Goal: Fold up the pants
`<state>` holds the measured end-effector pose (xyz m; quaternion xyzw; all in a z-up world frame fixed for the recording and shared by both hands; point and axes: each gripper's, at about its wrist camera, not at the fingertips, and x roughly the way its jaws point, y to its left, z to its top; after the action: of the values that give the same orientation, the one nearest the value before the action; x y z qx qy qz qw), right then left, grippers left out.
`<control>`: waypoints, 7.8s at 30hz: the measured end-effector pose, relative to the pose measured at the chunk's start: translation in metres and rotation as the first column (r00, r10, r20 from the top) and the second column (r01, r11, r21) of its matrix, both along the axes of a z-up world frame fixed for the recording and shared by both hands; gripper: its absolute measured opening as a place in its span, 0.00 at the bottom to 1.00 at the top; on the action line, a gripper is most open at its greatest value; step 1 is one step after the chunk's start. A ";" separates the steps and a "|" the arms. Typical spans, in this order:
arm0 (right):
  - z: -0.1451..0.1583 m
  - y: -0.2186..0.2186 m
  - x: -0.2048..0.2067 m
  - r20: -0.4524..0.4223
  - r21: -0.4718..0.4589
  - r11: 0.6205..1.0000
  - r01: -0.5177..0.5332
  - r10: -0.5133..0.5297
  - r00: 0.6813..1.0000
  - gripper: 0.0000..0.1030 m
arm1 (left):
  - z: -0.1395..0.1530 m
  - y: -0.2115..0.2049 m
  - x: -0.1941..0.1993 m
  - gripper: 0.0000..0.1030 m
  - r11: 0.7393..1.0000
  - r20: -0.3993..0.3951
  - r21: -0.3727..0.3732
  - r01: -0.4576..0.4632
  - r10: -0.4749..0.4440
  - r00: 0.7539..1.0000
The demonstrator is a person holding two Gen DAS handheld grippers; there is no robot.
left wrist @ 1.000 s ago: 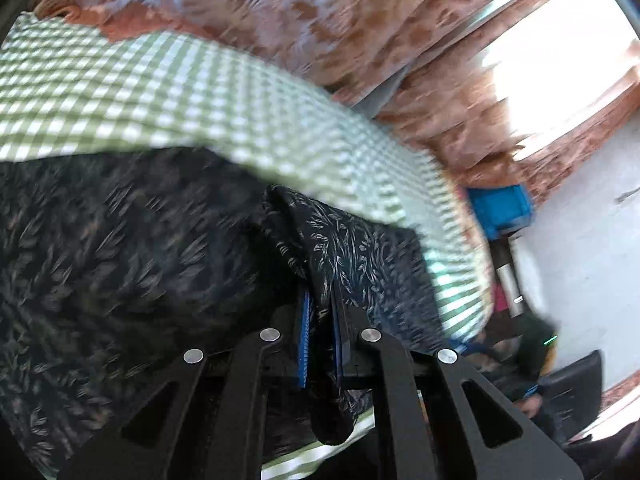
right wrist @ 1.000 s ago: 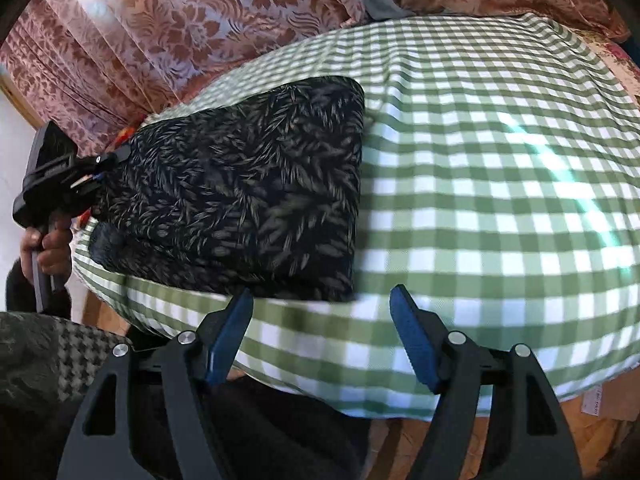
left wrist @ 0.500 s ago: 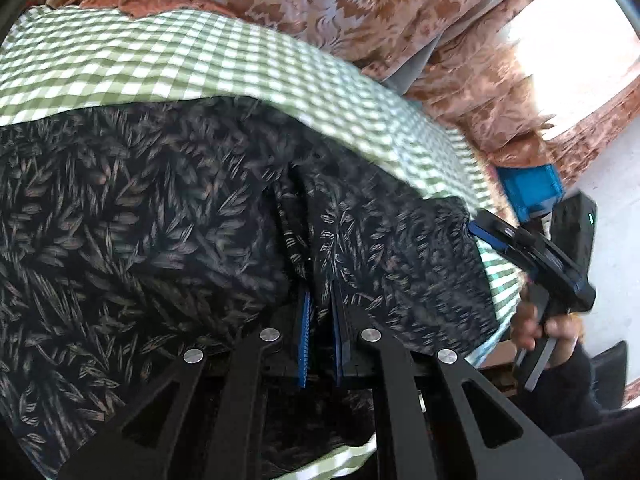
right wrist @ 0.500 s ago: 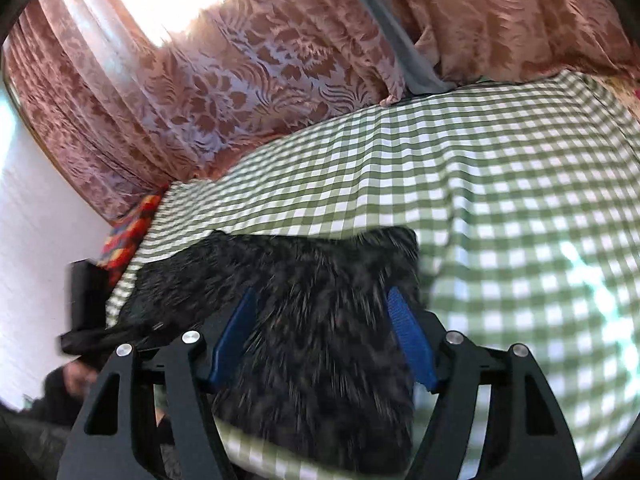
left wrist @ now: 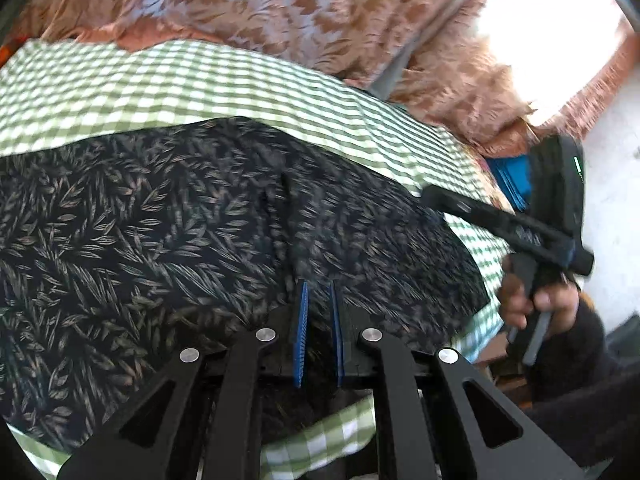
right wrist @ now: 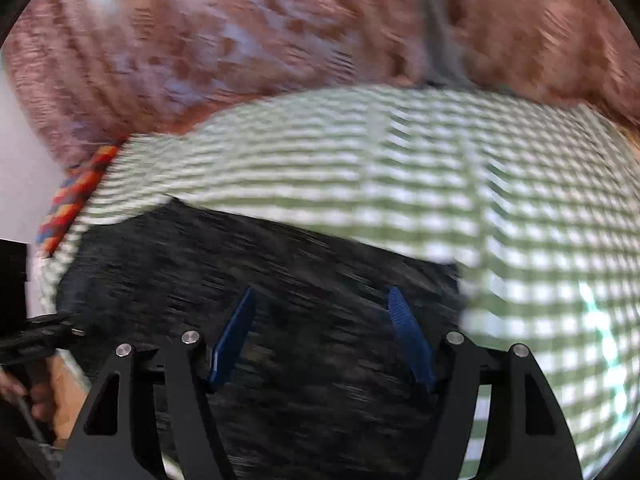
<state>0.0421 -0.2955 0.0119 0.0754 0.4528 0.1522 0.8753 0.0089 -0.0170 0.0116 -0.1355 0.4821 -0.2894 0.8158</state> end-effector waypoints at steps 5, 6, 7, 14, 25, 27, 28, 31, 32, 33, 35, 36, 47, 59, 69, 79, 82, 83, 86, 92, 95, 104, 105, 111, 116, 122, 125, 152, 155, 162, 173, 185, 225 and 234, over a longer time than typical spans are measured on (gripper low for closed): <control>0.002 0.062 0.017 -0.011 0.157 0.956 -0.249 0.254 0.967 0.41 | -0.007 -0.009 -0.015 0.08 0.995 0.008 0.094 0.040 -0.041 0.999; 0.000 0.073 0.021 -0.021 0.172 0.945 -0.278 0.286 0.958 0.35 | -0.012 -0.011 -0.016 0.08 0.993 -0.003 0.115 0.040 -0.040 0.999; -0.005 0.088 0.026 -0.032 0.187 0.930 -0.316 0.328 0.944 0.32 | -0.018 -0.010 -0.017 0.08 0.991 -0.016 0.126 0.035 -0.033 0.999; -0.055 0.140 0.042 -0.091 0.073 0.935 -0.348 0.354 0.931 0.32 | -0.019 0.007 -0.020 0.18 0.996 -0.027 0.080 -0.034 0.036 0.999; -0.058 0.128 0.029 -0.032 0.118 0.937 -0.330 0.336 0.941 0.32 | 0.001 0.150 -0.051 0.18 0.887 -0.089 -0.017 -0.461 0.458 0.885; -0.058 0.126 0.028 -0.028 0.128 0.936 -0.327 0.333 0.943 0.32 | -0.001 0.192 -0.064 0.18 0.815 -0.131 -0.057 -0.577 0.567 0.813; -0.058 0.126 0.028 -0.027 0.131 0.936 -0.325 0.331 0.943 0.33 | -0.005 0.210 -0.070 0.18 0.777 -0.158 -0.072 -0.625 0.610 0.777; -0.059 0.125 0.027 -0.024 0.143 0.936 -0.322 0.329 0.944 0.33 | -0.020 0.254 -0.087 0.18 0.658 -0.253 -0.117 -0.744 0.704 0.663; -0.059 0.124 0.028 -0.024 0.148 0.935 -0.321 0.328 0.944 0.33 | -0.025 0.264 -0.092 0.18 0.626 -0.276 -0.124 -0.770 0.723 0.633; -0.059 0.124 0.028 -0.024 0.151 0.935 -0.321 0.328 0.944 0.33 | -0.031 0.273 -0.094 0.18 0.594 -0.302 -0.138 -0.793 0.737 0.605; -0.059 0.123 0.028 -0.025 0.158 0.934 -0.320 0.328 0.944 0.33 | -0.041 0.282 -0.093 0.18 0.557 -0.342 -0.156 -0.816 0.744 0.574; -0.059 0.122 0.028 -0.025 0.160 0.934 -0.320 0.328 0.944 0.33 | -0.045 0.284 -0.093 0.18 0.543 -0.351 -0.146 -0.827 0.753 0.556; -0.059 0.121 0.029 -0.025 0.170 0.933 -0.317 0.326 0.945 0.33 | -0.066 0.288 -0.072 0.41 0.487 -0.349 -0.135 -0.863 0.792 0.502; -0.059 0.122 0.028 -0.021 0.183 0.933 -0.311 0.320 0.947 0.33 | -0.001 0.210 -0.029 0.14 0.718 0.059 0.012 -0.696 0.694 0.718; -0.059 0.125 0.026 -0.016 0.182 0.932 -0.312 0.320 0.947 0.36 | 0.005 0.096 -0.002 0.14 0.843 0.225 0.288 -0.455 0.402 0.888; -0.059 0.127 0.026 -0.014 0.192 0.932 -0.308 0.316 0.949 0.38 | -0.003 0.084 -0.001 0.14 0.845 0.211 0.312 -0.434 0.384 0.899; -0.059 0.128 0.026 -0.012 0.196 0.930 -0.312 0.320 0.947 0.41 | -0.003 0.084 -0.002 0.14 0.845 0.210 0.312 -0.435 0.385 0.899; -0.059 0.128 0.026 -0.012 0.195 0.929 -0.313 0.321 0.947 0.42 | -0.003 0.084 -0.002 0.14 0.845 0.209 0.311 -0.434 0.384 0.899; -0.059 0.130 0.026 -0.009 0.194 0.928 -0.318 0.325 0.946 0.44 | -0.002 0.084 -0.002 0.14 0.846 0.210 0.311 -0.434 0.384 0.899; -0.059 0.131 0.025 -0.008 0.193 0.928 -0.318 0.326 0.945 0.45 | 0.000 0.084 -0.003 0.14 0.849 0.207 0.299 -0.436 0.389 0.898; -0.059 0.132 0.025 -0.007 0.193 0.927 -0.322 0.329 0.944 0.47 | 0.004 0.090 -0.004 0.14 0.861 0.193 0.255 -0.441 0.402 0.895; -0.058 0.134 0.026 -0.010 0.194 0.923 -0.331 0.340 0.940 0.51 | 0.012 0.178 -0.022 0.14 0.819 0.011 -0.148 -0.554 0.562 0.827; -0.058 0.134 0.026 -0.013 0.198 0.922 -0.332 0.342 0.940 0.52 | 0.010 0.186 -0.024 0.14 0.802 -0.004 -0.161 -0.575 0.582 0.813; -0.057 0.136 0.027 -0.010 0.194 0.918 -0.347 0.356 0.935 0.57 | -0.021 0.264 -0.045 0.14 0.612 -0.170 -0.117 -0.782 0.763 0.623; -0.058 0.133 0.027 -0.007 0.209 0.914 -0.349 0.358 0.934 0.58 | -0.042 0.302 -0.075 0.16 0.493 -0.286 -0.071 -0.867 0.823 0.491; -0.059 0.131 0.026 -0.002 0.216 0.910 -0.353 0.362 0.932 0.60 | 0.003 0.293 -0.078 0.16 0.527 -0.104 -0.083 -0.846 0.839 0.533; -0.058 0.130 0.026 -0.009 0.227 0.910 -0.347 0.358 0.934 0.60 | 0.029 0.260 -0.060 0.16 0.679 -0.019 -0.082 -0.729 0.731 0.682; -0.067 0.179 0.139 -0.102 -0.046 0.945 -0.325 0.319 0.942 0.12 | -0.018 0.113 -0.017 0.22 0.939 -0.076 0.020 -0.344 0.344 0.936; -0.063 0.179 0.134 -0.094 -0.055 0.947 -0.316 0.311 0.946 0.14 | -0.002 0.146 -0.034 0.34 0.900 -0.062 -0.048 -0.433 0.430 0.901; -0.018 0.170 0.109 0.022 0.014 0.954 -0.301 0.301 0.953 0.48 | 0.008 0.206 -0.074 0.34 0.804 -0.040 -0.003 -0.595 0.594 0.803; -0.032 0.268 0.035 -0.043 0.067 0.792 -0.606 0.609 0.792 0.46 | -0.036 0.284 -0.105 0.63 0.541 -0.258 -0.136 -0.830 0.789 0.557; -0.062 0.277 0.046 -0.090 0.034 0.819 -0.573 0.574 0.814 0.48 | -0.056 0.280 -0.067 0.52 0.520 -0.275 -0.109 -0.847 0.803 0.528; -0.009 0.265 0.058 -0.165 0.478 0.705 -0.524 0.658 0.735 0.79 | 0.013 0.080 -0.048 0.12 0.898 0.337 0.303 -0.318 0.210 0.918; -0.014 0.269 0.061 -0.182 0.393 0.737 -0.550 0.649 0.739 0.23 | 0.009 0.076 -0.045 0.13 0.894 0.322 0.329 -0.305 0.198 0.926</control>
<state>0.1026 -0.0260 -0.0025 0.0839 0.5524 0.4855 0.6724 -0.0359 0.0592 0.0205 0.0025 0.3860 -0.0997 0.9171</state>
